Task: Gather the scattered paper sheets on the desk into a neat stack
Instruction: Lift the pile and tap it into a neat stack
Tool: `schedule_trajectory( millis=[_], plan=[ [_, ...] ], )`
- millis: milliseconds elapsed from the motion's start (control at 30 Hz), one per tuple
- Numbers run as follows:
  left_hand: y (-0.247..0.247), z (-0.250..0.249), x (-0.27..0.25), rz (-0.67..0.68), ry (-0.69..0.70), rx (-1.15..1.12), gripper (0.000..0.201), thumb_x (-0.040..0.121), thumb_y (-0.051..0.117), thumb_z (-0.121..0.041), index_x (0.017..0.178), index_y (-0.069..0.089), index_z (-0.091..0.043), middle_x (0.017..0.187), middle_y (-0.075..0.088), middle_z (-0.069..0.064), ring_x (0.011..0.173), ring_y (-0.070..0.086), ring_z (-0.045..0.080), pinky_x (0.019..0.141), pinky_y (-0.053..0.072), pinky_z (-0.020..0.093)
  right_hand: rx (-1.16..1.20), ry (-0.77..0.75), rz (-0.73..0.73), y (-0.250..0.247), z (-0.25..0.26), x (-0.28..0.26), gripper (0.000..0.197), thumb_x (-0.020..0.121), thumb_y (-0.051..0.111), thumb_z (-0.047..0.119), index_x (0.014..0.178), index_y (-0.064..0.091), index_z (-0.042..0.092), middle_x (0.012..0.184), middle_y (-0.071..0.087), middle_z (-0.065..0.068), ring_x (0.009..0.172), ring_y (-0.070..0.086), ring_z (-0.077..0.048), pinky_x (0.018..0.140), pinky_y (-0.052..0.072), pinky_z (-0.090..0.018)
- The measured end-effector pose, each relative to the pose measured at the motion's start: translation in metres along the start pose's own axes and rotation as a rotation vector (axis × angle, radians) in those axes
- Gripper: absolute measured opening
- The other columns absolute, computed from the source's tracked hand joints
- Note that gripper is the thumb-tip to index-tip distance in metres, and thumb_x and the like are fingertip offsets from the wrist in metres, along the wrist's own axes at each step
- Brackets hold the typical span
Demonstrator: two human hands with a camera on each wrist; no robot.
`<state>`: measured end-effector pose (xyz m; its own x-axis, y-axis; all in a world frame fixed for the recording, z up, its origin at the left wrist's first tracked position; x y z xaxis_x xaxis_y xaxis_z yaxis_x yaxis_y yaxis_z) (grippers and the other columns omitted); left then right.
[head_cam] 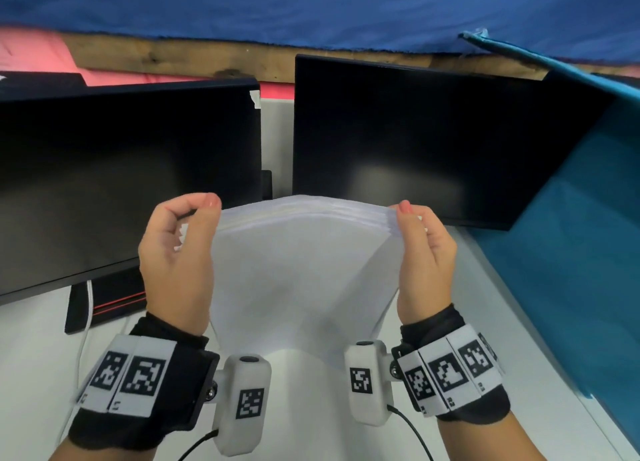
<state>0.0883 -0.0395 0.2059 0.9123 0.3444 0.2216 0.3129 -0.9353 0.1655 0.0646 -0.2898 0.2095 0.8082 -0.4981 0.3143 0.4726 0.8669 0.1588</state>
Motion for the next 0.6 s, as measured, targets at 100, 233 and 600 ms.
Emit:
schedule_trajectory(
  millis=[100, 233, 600],
  plan=[
    [-0.004, 0.000, 0.003, -0.018, 0.002, 0.017, 0.017, 0.067, 0.063, -0.049, 0.069, 0.065, -0.032, 0.083, 0.059, 0.002, 0.085, 0.054, 0.028, 0.079, 0.044, 0.052, 0.016, 0.016, -0.005, -0.001, -0.001, 0.000, 0.023, 0.079, 0.055, 0.028, 0.061, 0.053, 0.014, 0.059, 0.045, 0.006, 0.063, 0.042, -0.014, 0.063, 0.035, -0.026],
    [-0.005, -0.001, 0.004, -0.004, -0.006, -0.030, 0.019, 0.066, 0.063, -0.048, 0.073, 0.065, -0.031, 0.089, 0.059, 0.005, 0.087, 0.054, 0.027, 0.075, 0.044, 0.045, 0.006, -0.019, 0.009, 0.000, -0.001, -0.002, 0.027, 0.075, 0.053, 0.038, 0.068, 0.058, 0.013, 0.069, 0.052, -0.005, 0.070, 0.049, -0.019, 0.069, 0.040, -0.029],
    [0.004, 0.003, 0.003, 0.289, 0.105, -0.081, 0.052, 0.063, 0.067, -0.046, 0.111, 0.052, -0.034, 0.102, 0.063, -0.006, 0.094, 0.063, 0.017, 0.075, 0.056, 0.025, -0.111, -0.076, 0.273, 0.000, -0.007, -0.011, 0.066, 0.066, 0.079, 0.010, 0.122, 0.044, 0.015, 0.103, 0.053, 0.015, 0.089, 0.055, 0.016, 0.074, 0.043, -0.002]
  ],
)
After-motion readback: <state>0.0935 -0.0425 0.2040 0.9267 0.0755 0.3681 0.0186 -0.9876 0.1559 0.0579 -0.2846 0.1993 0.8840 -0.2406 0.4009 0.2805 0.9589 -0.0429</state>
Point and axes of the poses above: each hand's wrist, its own x-axis towards the middle knuckle, its own y-axis out of the palm, z = x × y, the point moved 6 cm from there along x, towards the middle knuckle
